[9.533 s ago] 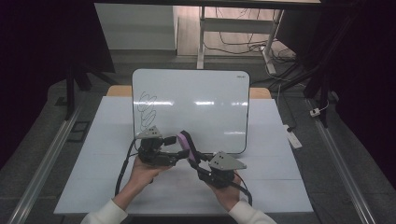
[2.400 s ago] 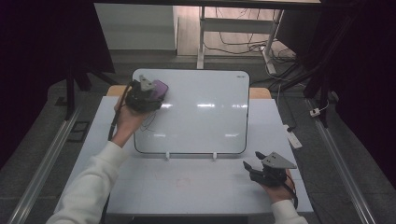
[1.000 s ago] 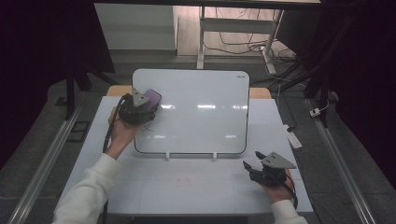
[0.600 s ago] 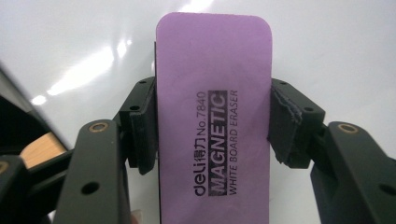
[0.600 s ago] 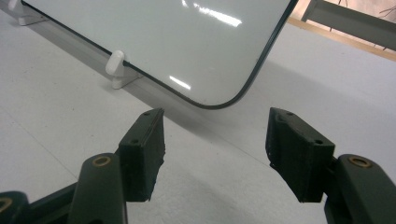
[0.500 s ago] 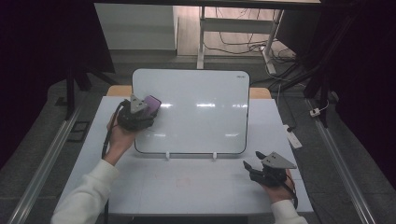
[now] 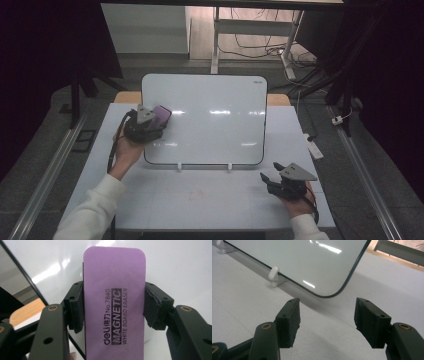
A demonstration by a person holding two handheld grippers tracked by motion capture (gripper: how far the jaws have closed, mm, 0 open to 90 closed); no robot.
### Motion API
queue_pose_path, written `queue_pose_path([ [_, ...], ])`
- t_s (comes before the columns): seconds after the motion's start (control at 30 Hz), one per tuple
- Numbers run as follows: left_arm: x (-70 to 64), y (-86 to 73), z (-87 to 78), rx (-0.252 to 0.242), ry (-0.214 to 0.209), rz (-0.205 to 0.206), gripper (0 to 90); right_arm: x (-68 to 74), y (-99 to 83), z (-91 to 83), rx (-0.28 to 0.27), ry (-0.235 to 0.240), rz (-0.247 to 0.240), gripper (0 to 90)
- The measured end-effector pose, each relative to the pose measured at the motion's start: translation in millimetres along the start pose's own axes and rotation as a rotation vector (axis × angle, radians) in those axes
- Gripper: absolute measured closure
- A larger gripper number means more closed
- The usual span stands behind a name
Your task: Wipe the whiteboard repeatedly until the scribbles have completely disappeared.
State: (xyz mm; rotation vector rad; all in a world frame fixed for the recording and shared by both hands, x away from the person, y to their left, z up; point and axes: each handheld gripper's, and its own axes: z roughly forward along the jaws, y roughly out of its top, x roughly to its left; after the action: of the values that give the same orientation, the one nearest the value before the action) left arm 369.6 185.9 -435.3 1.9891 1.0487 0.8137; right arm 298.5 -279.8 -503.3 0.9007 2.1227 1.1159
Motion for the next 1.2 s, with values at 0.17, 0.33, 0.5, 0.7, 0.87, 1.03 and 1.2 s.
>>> queue_pose_path([
  [0.17,-10.3,-13.0,0.4,-0.003,-0.018,-0.007,40.7,0.5,-0.2,0.3,0.001,0.003,0.001,37.1],
  [0.33,-17.9,-22.5,0.0,0.007,-0.035,-0.003,40.7,0.6,-0.1,0.2,0.001,0.005,0.0,37.1],
  [0.5,-27.3,-33.2,0.2,0.015,-0.049,0.008,40.7,1.0,0.2,0.1,0.001,0.002,-0.003,37.1],
  [0.7,-38.4,-48.7,-0.1,0.031,-0.081,0.012,40.6,1.8,0.3,0.6,0.001,0.003,-0.005,37.1],
  [0.87,-41.5,-54.5,-0.9,0.041,-0.091,0.023,40.6,2.3,0.3,0.8,0.003,0.003,-0.007,37.1],
  [1.03,-37.4,-46.1,-0.2,0.038,-0.08,0.026,40.6,2.2,0.4,0.3,0.002,0.003,-0.008,37.1],
  [1.2,-20.6,-23.9,0.4,0.017,-0.044,0.007,40.6,2.2,0.6,0.3,0.002,0.003,-0.01,37.1],
])
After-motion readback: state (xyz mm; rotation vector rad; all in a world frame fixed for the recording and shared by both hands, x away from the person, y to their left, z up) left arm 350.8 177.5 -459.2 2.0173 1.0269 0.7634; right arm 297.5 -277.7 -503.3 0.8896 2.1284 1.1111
